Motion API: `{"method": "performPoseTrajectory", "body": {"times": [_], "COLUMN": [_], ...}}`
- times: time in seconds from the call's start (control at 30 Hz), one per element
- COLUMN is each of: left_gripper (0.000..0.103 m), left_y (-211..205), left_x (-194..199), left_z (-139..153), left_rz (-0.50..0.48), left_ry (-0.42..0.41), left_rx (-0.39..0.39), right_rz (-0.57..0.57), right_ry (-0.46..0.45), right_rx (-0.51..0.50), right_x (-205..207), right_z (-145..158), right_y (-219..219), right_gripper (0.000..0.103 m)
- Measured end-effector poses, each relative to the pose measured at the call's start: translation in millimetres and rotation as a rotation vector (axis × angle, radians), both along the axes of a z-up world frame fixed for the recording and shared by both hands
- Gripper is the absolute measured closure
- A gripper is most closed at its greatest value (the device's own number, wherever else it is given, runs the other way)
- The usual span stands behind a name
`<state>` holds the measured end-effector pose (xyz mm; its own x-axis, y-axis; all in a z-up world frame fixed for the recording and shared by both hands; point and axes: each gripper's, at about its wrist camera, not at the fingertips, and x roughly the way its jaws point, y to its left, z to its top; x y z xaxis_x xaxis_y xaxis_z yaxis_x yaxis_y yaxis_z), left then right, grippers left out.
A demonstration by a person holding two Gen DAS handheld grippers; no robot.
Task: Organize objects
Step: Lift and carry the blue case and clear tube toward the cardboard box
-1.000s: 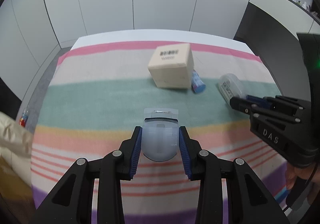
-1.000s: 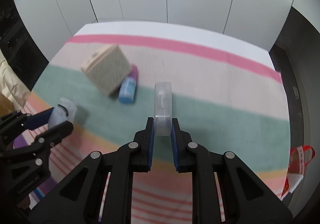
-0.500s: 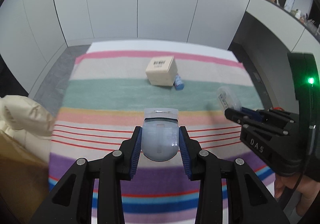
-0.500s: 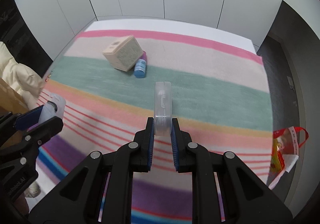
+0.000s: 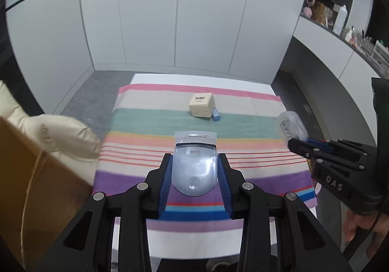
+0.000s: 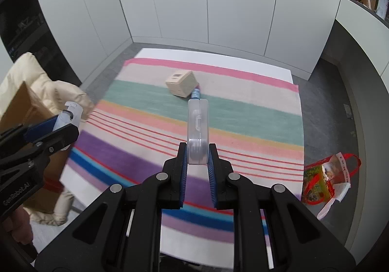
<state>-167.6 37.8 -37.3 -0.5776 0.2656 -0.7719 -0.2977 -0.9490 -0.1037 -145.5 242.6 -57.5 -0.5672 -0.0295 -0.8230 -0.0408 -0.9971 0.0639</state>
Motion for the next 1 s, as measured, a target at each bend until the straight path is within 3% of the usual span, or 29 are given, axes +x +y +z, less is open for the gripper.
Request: {"method": "performPoseTrajectory", "body": {"times": [0.5, 0.73, 1.0], "left_gripper": [0.066, 0.066, 0.066], "left_y": [-64, -88, -122], "left_x": [37, 41, 43], "left_z": [29, 34, 29], "left_rz": [0.11, 0.14, 0.201], "left_ry": [0.043, 0.09, 0.083], "left_rx": [0.09, 0.062, 0.051], "right_rz": [0.119, 0.15, 0.23], "right_ry": [0.084, 0.083, 0.104], "right_rx": [0.034, 0.004, -0.003], "right_x": [28, 21, 12], "right_z": [40, 40, 44], "right_y": [-50, -77, -119], "right_gripper": [0.087, 0.087, 0.087]}}
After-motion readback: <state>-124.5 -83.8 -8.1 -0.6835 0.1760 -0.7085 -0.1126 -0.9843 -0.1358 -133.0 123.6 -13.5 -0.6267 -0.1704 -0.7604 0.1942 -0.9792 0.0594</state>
